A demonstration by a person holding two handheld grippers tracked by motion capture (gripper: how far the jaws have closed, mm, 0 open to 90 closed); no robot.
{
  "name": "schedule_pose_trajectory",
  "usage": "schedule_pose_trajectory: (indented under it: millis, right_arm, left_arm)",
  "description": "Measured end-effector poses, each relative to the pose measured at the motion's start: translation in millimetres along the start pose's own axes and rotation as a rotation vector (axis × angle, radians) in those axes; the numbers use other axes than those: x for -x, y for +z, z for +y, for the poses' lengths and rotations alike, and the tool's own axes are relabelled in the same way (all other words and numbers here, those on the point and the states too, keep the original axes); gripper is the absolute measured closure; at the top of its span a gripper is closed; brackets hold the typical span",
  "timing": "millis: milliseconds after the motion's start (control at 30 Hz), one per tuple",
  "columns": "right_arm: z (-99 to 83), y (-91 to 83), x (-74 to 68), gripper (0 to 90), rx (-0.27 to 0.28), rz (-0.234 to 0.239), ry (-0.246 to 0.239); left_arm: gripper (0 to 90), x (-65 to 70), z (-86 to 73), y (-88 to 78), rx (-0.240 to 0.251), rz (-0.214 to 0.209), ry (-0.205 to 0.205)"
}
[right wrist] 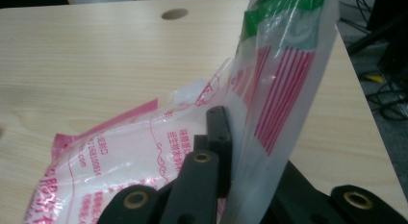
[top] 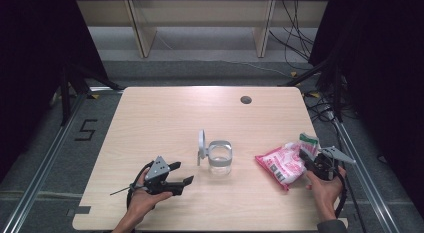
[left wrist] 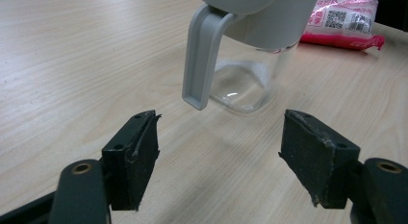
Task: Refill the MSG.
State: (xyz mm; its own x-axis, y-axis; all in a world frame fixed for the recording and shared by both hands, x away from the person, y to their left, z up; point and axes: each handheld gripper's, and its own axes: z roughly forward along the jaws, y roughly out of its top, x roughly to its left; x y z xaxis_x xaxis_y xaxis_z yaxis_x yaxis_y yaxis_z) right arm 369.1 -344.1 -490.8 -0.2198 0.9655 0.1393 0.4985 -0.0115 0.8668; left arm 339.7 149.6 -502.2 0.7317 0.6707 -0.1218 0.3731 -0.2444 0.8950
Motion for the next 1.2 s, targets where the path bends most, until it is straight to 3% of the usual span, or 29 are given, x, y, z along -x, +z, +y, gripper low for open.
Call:
schedule_pose_trajectory:
  millis: [67,100,133,200,233,300,333,367,467,500,600,633,733,933,967,1000,1033,1200]
  right_arm:
    - [5.1,-3.0,-4.9,90.0,0.018,0.014,-0.055]
    - [7.3,-4.7,-8.2,90.0,0.030,0.015,-0.061]
    - [9.6,-7.8,-13.8,90.0,0.035,0.030,-0.030]
    - [14.4,-10.4,-18.6,90.0,0.065,0.036,-0.055]
    - [18.5,-12.9,-23.0,90.0,0.085,0.058,-0.090]
    - [19.6,-14.7,-26.9,90.0,0.081,0.059,-0.077]
    - [21.9,-16.3,-29.1,90.0,0.093,0.069,-0.103]
    - [26.0,-18.5,-30.9,90.0,0.112,0.093,-0.125]
    - [28.7,-23.2,-41.0,90.0,0.134,0.106,-0.109]
    - [30.3,-23.1,-41.5,90.0,0.149,0.110,-0.148]
    - [31.9,-26.9,-48.0,90.0,0.137,0.110,-0.136]
    - [33.5,-26.8,-47.1,90.0,0.143,0.114,-0.171]
    - [37.5,-30.1,-56.3,90.0,0.166,0.155,-0.153]
    - [43.8,-33.6,-68.1,90.0,0.164,0.163,-0.191]
    - [47.4,-31.9,-67.5,90.0,0.194,0.169,-0.241]
    - [47.4,-31.9,-67.5,90.0,0.194,0.169,-0.241]
    - [50.0,-32.5,-72.0,90.0,0.185,0.166,-0.271]
    - [53.6,-32.6,-79.9,90.0,0.183,0.188,-0.273]
  left_arm:
    - [28.8,0.0,0.5,0.0,0.001,-0.002,0.003]
    - [28.7,0.1,0.4,0.2,0.000,-0.001,0.004]
    - [28.7,0.5,0.0,0.4,0.000,-0.002,-0.001]
    - [28.7,0.9,0.0,0.3,-0.004,-0.005,0.006]
    - [28.7,1.2,0.4,0.4,-0.002,-0.002,0.003]
    - [28.8,1.2,0.3,0.6,-0.003,-0.002,0.006]
    - [28.7,0.3,0.6,1.1,0.003,-0.011,0.023]
    - [28.7,1.7,0.0,0.4,-0.005,-0.005,0.000]
    - [28.7,0.4,0.2,1.3,0.002,-0.008,0.001]
    - [28.7,0.3,-0.1,1.1,0.001,-0.006,-0.002]
    - [28.7,0.4,0.0,0.7,0.002,-0.007,0.001]
    - [28.7,0.8,0.3,0.8,0.003,-0.008,0.001]
    - [28.7,1.7,0.5,0.5,-0.003,-0.003,0.003]
    - [28.7,3.0,0.5,0.7,0.003,-0.007,0.001]
    - [28.9,6.0,2.1,-0.2,0.010,-0.009,0.001]
    - [28.9,6.0,2.1,-0.2,0.010,-0.009,0.001]
    - [28.9,13.3,5.7,-1.6,0.024,-0.027,0.021]
    - [28.9,28.8,11.4,-1.3,0.038,-0.047,0.051]
